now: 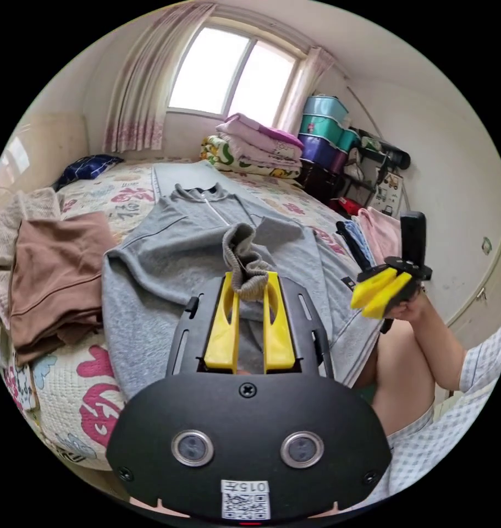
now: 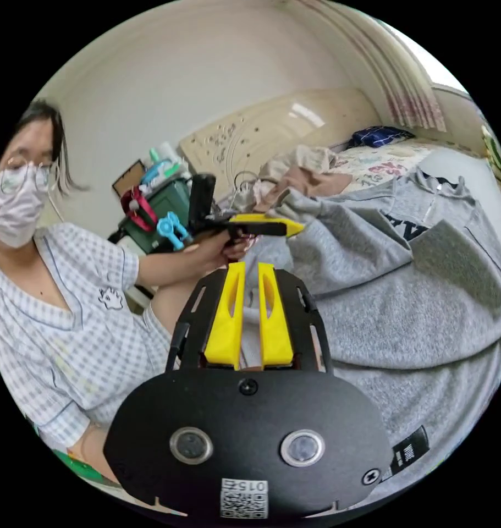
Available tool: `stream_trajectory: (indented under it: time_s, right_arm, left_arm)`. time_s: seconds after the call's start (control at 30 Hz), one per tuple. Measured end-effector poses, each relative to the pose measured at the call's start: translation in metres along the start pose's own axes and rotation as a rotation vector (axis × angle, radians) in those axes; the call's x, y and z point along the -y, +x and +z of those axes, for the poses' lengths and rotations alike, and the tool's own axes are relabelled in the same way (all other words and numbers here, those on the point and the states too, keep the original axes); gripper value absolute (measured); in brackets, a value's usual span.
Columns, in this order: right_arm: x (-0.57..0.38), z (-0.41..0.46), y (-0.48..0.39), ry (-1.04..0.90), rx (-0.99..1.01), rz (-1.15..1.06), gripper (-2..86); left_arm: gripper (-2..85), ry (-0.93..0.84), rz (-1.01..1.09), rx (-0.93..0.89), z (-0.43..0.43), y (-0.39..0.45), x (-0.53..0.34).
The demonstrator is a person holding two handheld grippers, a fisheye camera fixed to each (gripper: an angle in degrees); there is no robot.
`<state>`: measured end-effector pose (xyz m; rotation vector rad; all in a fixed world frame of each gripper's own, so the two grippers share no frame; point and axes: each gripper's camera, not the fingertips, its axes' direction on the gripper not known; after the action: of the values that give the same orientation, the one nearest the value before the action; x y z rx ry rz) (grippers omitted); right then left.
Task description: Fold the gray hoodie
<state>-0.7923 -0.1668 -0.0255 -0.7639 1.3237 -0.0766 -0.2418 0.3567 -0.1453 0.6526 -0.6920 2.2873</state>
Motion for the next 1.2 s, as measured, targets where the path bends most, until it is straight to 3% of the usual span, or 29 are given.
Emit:
stream_trajectory:
  time_s: [0.2, 0.43, 0.8, 0.87, 0.97, 1.07, 1.13, 1.2]
  right_arm:
    - [-0.037, 0.131, -0.063, -0.286, -0.168, -0.253, 10.2]
    - [-0.066, 0.258, -0.080, -0.477, -0.318, -0.359, 10.7]
    - [-0.010, 0.385, -0.086, -0.451, -0.402, -0.293, 4.3]
    - [0.017, 0.376, -0.076, -0.415, -0.374, -0.254, 4.1]
    - [0.083, 0.270, -0.026, -0.181, -0.452, 0.004, 3.7]
    - [0.139, 0.091, 0.019, 0.139, -0.832, 0.338, 3.6]
    - [0.147, -0.040, 0.017, 0.375, -1.231, 0.640, 4.2]
    - [0.142, -0.087, -0.005, 0.476, -1.396, 0.779, 5.8]
  left_arm:
    - [6.8, -0.121, -0.154, -0.095, 0.019, -0.064, -0.003]
    - [7.0, -0.220, -0.121, -0.070, 0.040, -0.074, 0.002]
    - [5.8, -0.214, -0.093, -0.097, 0.032, -0.092, 0.018]
    - [5.3, -0.201, -0.086, -0.127, 0.020, -0.101, 0.033]
    - [5.1, -0.136, -0.061, -0.148, -0.050, -0.136, 0.092]
    - [5.2, 0.101, -0.110, 0.036, -0.182, -0.196, 0.178]
    - [6.0, 0.368, -0.241, 0.365, -0.295, -0.244, 0.207]
    - [9.4, 0.481, -0.392, 0.560, -0.351, -0.269, 0.198]
